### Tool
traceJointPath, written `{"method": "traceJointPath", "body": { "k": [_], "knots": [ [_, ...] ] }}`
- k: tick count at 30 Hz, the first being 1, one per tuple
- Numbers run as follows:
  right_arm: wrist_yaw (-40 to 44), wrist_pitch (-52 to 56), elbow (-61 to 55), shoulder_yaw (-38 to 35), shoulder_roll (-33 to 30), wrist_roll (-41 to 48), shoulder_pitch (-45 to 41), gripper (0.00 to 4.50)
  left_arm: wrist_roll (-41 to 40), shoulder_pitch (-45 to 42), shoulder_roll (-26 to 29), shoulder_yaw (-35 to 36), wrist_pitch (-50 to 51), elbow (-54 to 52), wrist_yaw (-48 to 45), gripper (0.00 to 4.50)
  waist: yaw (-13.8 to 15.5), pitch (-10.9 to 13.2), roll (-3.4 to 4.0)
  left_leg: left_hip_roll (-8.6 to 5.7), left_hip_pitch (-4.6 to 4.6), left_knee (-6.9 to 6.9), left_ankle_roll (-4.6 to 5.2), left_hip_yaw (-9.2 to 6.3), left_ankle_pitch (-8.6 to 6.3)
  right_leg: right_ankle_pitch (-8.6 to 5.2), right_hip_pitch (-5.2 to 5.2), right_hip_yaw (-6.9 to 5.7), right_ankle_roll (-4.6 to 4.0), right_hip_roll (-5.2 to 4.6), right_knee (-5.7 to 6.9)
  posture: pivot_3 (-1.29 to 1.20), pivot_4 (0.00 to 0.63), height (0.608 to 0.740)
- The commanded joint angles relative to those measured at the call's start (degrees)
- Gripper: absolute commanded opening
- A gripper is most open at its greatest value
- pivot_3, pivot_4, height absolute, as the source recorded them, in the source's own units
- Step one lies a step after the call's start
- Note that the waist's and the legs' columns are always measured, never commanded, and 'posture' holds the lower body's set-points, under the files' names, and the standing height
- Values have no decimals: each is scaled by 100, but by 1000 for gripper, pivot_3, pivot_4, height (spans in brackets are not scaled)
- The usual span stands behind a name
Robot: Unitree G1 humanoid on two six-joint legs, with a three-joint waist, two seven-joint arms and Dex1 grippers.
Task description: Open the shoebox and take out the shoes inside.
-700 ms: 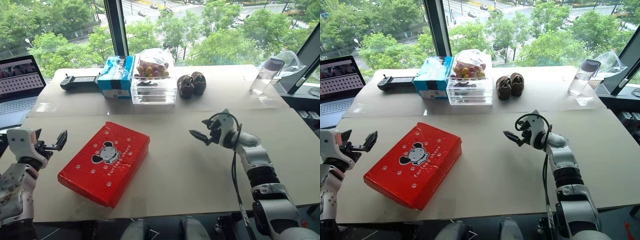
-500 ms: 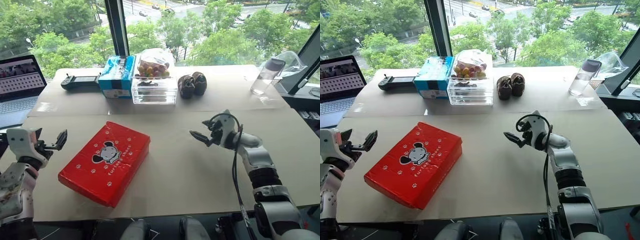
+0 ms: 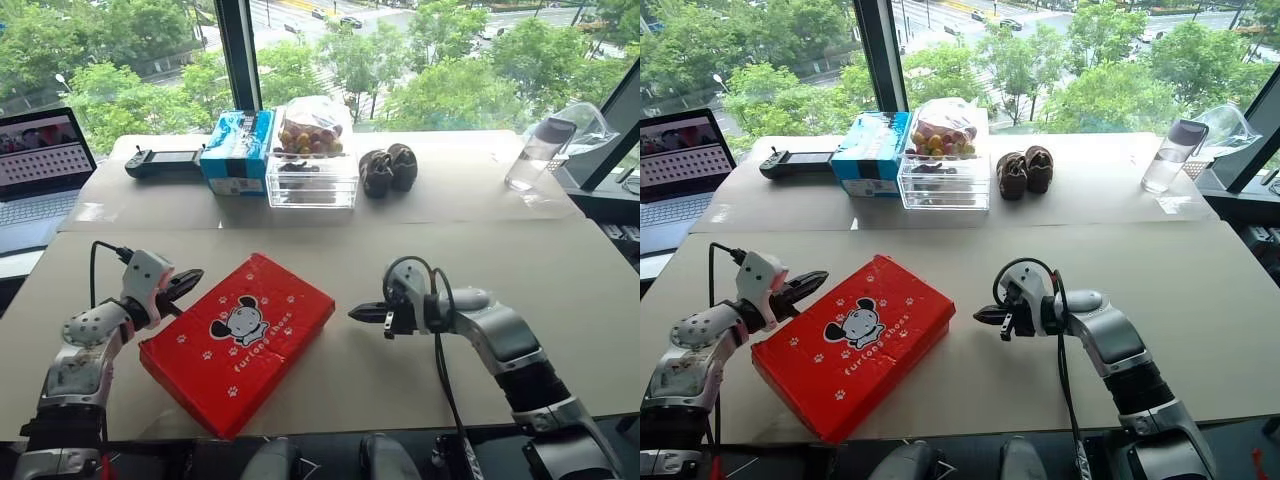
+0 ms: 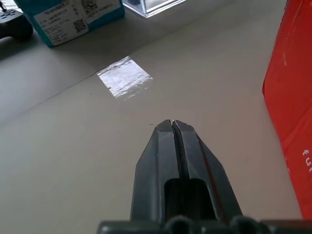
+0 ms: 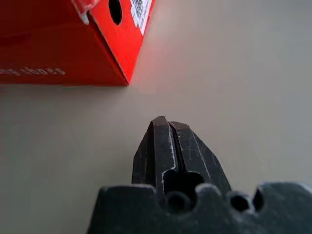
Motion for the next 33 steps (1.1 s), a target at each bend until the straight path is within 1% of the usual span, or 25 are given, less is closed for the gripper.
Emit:
{"method": "traceJointPath", "body": {
  "k": [1, 3, 5, 9, 11, 15, 18, 21, 25, 29, 33],
  "knots": [
    [-72, -120, -47, -86, 256, 138, -170, 36, -334, 60, -115, -601, 517, -718, -691, 0, -20, 0, 0, 1, -4, 0, 0, 1, -1, 0, -5, 1, 0, 1, 0, 0, 150, 740],
    [-144, -253, 159, -177, 331, 91, -265, 36, -499, 73, -208, -906, 835, -1116, -933, 0, -36, 0, 0, 0, -13, 1, 1, 2, -2, 0, -15, 4, 1, 0, 2, 0, 150, 740],
    [-221, -398, 399, -221, 333, -7, -373, 36, -612, 15, -329, -1028, 1054, -1314, -978, 0, -30, 1, -1, -1, -20, 6, 1, 2, -2, 1, -19, 4, 1, 0, 2, 0, 150, 740],
    [-474, -775, 962, -332, 247, -276, -607, 36, -393, -311, -501, -1078, 969, -1130, -800, 0, -30, 1, -2, 4, -21, 8, -6, 2, 4, 2, -23, 4, -1, 10, 7, 0, 150, 740],
    [-598, -929, 1172, -400, 218, -399, -684, 36, -269, -493, -511, -916, 787, -857, -601, 0, -35, 1, -3, 11, -20, 8, -13, 3, 8, 6, -23, 5, -8, 19, 7, 0, 150, 740],
    [-707, -1096, 1386, -580, 149, -452, -755, 36, 46, -881, -221, -365, 259, -28, -134, 0, -78, 1, -3, 21, -19, 7, -19, 9, 12, 10, -26, 8, -15, 30, 8, 0, 150, 740],
    [-699, -1120, 1385, -608, 123, -461, -752, 36, 135, -961, -28, -115, -6, 309, -26, 0, -108, 2, -3, 24, -19, 2, -18, 22, 12, 11, -37, 19, -16, 32, 11, 0, 150, 740],
    [-666, -1071, 1304, -634, 80, -428, -748, 36, 151, -949, 209, 216, -140, 561, 83, 0, -72, 2, -3, 23, -20, 3, -15, 22, 10, 11, -36, 18, -16, 29, 9, 0, 150, 740],
    [-629, -1035, 1273, -652, 31, -415, -772, 36, 92, -869, 393, 553, -183, 665, 170, 0, -54, 2, -4, 24, -23, 4, -15, 22, 9, 11, -39, 17, -16, 29, 10, 0, 150, 740],
    [-519, -1070, 1335, -651, -102, -440, -858, 36, 1, -686, 522, 809, -63, 477, 171, 0, -51, 2, -4, 23, -23, 5, -15, 22, 9, 11, -39, 17, -15, 27, 11, 0, 150, 740],
    [-240, -1149, 1435, -673, -425, -460, -951, 36, -111, -454, 598, 1040, 110, 229, 205, 0, -49, 2, -4, 24, -23, 5, -15, 22, 9, 11, -40, 16, -16, 27, 10, 0, 150, 740]
  ]
}}
